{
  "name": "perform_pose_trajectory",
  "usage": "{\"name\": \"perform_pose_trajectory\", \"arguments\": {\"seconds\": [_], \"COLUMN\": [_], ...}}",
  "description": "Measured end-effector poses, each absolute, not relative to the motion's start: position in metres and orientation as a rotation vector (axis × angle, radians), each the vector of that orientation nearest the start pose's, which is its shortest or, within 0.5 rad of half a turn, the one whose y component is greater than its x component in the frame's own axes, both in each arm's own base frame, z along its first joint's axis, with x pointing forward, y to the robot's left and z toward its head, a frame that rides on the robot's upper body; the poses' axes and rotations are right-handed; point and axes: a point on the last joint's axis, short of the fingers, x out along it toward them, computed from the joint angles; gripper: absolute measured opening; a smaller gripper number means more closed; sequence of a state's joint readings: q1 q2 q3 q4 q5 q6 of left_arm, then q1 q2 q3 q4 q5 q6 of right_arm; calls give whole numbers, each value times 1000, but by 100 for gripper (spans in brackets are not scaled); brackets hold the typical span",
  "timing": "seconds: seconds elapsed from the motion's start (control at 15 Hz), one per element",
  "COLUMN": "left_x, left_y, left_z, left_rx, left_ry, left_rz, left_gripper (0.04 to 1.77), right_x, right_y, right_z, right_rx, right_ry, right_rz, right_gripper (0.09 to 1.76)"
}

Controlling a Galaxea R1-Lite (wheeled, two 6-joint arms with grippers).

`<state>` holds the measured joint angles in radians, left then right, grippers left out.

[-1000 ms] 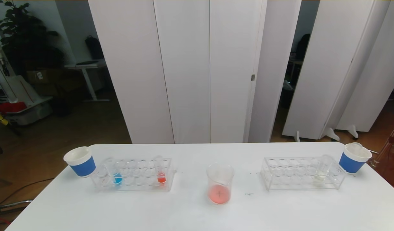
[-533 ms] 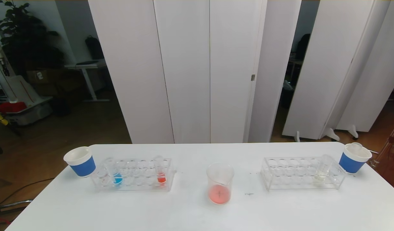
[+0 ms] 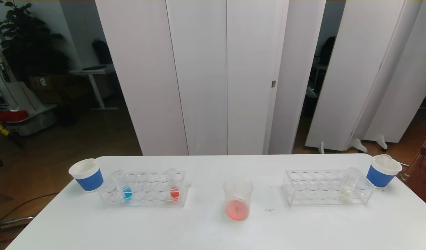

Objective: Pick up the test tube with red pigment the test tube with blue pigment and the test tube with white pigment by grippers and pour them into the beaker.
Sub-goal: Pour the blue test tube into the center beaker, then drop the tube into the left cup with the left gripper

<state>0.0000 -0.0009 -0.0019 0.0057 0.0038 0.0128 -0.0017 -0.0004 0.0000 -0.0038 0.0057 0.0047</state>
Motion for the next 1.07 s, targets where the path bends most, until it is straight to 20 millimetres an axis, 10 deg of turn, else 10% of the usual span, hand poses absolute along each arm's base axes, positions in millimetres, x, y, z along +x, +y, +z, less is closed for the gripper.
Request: {"name": "perform_pose_trajectory", "arguments": {"seconds": [0.47, 1.07], "left_x": [-26, -60], "left_y": [1, 1], "left_z": [85, 153], "left_rx": [13, 12], "left_ry": [-30, -112], "left_rz": [32, 52], "left_gripper": [175, 175], "right_x": [-23, -23], "right_y": [0, 0], "right_z": [76, 76], "right_rx": [5, 4], "right_ry": [-4, -4], "right_rz": [4, 4], "right_gripper": [175, 175]}}
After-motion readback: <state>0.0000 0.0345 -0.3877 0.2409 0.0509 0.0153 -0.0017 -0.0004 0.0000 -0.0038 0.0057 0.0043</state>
